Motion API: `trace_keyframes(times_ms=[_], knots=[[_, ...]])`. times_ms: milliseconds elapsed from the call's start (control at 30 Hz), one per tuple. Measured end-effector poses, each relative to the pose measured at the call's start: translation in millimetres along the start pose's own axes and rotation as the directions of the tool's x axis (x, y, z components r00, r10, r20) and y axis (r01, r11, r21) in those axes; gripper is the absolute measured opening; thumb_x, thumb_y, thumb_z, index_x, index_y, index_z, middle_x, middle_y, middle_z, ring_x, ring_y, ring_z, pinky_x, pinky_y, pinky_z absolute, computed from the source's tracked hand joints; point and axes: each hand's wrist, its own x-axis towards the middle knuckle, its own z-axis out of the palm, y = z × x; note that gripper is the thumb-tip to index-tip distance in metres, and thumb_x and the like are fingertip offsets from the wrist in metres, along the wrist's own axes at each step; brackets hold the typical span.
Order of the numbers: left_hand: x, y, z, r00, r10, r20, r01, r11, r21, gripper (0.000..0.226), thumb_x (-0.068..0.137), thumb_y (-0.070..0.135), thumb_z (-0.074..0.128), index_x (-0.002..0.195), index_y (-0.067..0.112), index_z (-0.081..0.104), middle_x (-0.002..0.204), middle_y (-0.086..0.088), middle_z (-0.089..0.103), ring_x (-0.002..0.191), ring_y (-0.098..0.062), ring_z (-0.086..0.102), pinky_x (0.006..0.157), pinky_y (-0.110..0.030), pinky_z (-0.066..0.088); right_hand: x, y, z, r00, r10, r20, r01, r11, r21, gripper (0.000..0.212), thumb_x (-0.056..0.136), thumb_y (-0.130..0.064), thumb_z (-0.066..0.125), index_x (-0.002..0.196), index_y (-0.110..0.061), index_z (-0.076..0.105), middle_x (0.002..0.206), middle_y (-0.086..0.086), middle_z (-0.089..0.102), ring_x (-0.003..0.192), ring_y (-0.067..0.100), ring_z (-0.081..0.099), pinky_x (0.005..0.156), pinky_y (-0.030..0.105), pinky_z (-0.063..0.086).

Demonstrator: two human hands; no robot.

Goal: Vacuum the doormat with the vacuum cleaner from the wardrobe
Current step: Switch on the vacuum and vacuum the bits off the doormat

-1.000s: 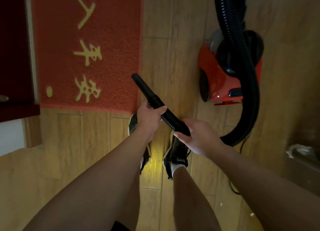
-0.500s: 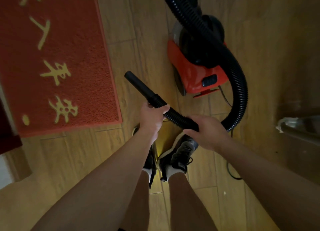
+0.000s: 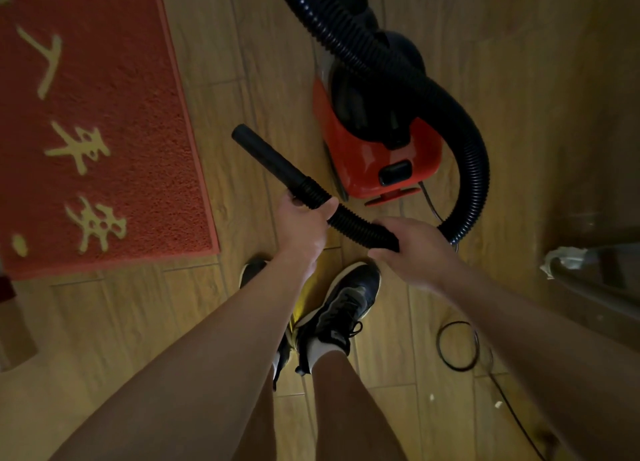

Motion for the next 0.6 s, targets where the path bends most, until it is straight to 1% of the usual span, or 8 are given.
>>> trace_keyframes(times_ms=[67, 167, 200, 333, 400, 500, 533, 600], knots=[[3.2, 1.0, 5.7, 1.000, 0.016, -0.008, -0.015, 1.000, 0.026, 0.053, 0.085, 0.014, 0.081, 0.132, 0.018, 0.057, 0.121, 0.001, 0.067, 0.112, -0.018, 0.067, 0.103, -0.045, 0.054, 5.1, 4.1, -5.4, 1.000, -0.004, -0.001, 0.004, 1.000, 0.002, 0.031, 0.090, -0.036, 0.068, 0.119, -0.028, 0.061, 0.095, -0.010, 0.063, 0.092, 0.014, 0.057, 0.074, 0.032, 0.043], [5.5, 3.7, 11.7, 0.999, 0.023, -0.034, -0.021, 0.998, 0.064, 0.064, 0.071, 0.032, 0.083, 0.129, 0.024, 0.058, 0.118, 0.006, 0.067, 0.113, -0.019, 0.067, 0.103, -0.046, 0.053, 12.5, 8.2, -10.5, 1.000, -0.013, -0.008, 0.013, 1.000, 0.000, 0.032, 0.089, -0.035, 0.069, 0.119, -0.027, 0.062, 0.096, -0.010, 0.063, 0.092, 0.014, 0.057, 0.076, 0.032, 0.044], [7.0, 3.5, 13.2, 0.999, 0.026, -0.036, -0.024, 0.998, 0.066, 0.065, 0.069, 0.034, 0.082, 0.129, 0.025, 0.058, 0.118, 0.007, 0.067, 0.113, -0.018, 0.067, 0.103, -0.046, 0.053, 14.2, 9.5, -11.1, 1.000, -0.016, -0.008, 0.016, 1.000, -0.003, 0.032, 0.089, -0.035, 0.069, 0.119, -0.027, 0.062, 0.095, -0.010, 0.062, 0.092, 0.014, 0.057, 0.074, 0.031, 0.043], [10.7, 2.1, 17.0, 0.999, 0.041, -0.027, -0.040, 0.998, 0.055, 0.068, 0.070, 0.031, 0.082, 0.132, 0.024, 0.055, 0.120, 0.006, 0.066, 0.115, -0.018, 0.066, 0.104, -0.048, 0.052, 18.4, 14.0, -13.1, 1.000, -0.018, -0.015, 0.018, 1.000, 0.000, 0.033, 0.088, -0.037, 0.071, 0.118, -0.027, 0.062, 0.097, -0.010, 0.061, 0.092, 0.014, 0.056, 0.073, 0.030, 0.040], [12.0, 1.3, 17.5, 0.998, 0.053, -0.021, -0.052, 0.997, 0.062, 0.064, 0.074, 0.029, 0.082, 0.132, 0.024, 0.055, 0.120, 0.007, 0.065, 0.116, -0.018, 0.065, 0.104, -0.048, 0.052, 19.1, 15.3, -13.7, 1.000, -0.012, -0.015, 0.012, 1.000, 0.015, 0.034, 0.087, -0.038, 0.072, 0.118, -0.027, 0.063, 0.100, -0.010, 0.061, 0.094, 0.013, 0.056, 0.076, 0.031, 0.042], [14.9, -0.3, 19.6, 0.998, 0.061, -0.028, -0.060, 0.996, 0.063, 0.055, 0.084, 0.020, 0.081, 0.132, 0.022, 0.054, 0.120, 0.007, 0.063, 0.117, -0.018, 0.063, 0.105, -0.047, 0.051, 20.8, 16.5, -15.4, 1.000, -0.010, -0.013, 0.011, 1.000, 0.029, 0.036, 0.087, -0.041, 0.072, 0.119, -0.027, 0.063, 0.103, -0.008, 0.063, 0.096, 0.014, 0.058, 0.081, 0.035, 0.049], [15.6, -0.9, 20.4, 0.998, 0.060, -0.031, -0.058, 0.996, 0.063, 0.054, 0.086, 0.018, 0.080, 0.133, 0.021, 0.054, 0.120, 0.007, 0.062, 0.118, -0.018, 0.063, 0.106, -0.046, 0.051, 21.9, 17.1, -16.7, 1.000, -0.003, -0.024, 0.005, 0.998, 0.055, 0.038, 0.087, -0.042, 0.071, 0.120, -0.026, 0.064, 0.103, -0.009, 0.064, 0.097, 0.014, 0.059, 0.083, 0.035, 0.050], [16.5, -1.9, 21.7, 0.997, 0.062, -0.036, -0.059, 0.996, 0.074, 0.054, 0.087, 0.016, 0.080, 0.134, 0.020, 0.053, 0.119, 0.008, 0.062, 0.119, -0.018, 0.062, 0.107, -0.046, 0.051, 25.0, 17.5, -20.6, 0.996, 0.028, -0.079, -0.017, 0.990, 0.142, 0.037, 0.088, -0.044, 0.070, 0.121, -0.027, 0.066, 0.100, -0.017, 0.063, 0.097, 0.010, 0.060, 0.083, 0.031, 0.050]])
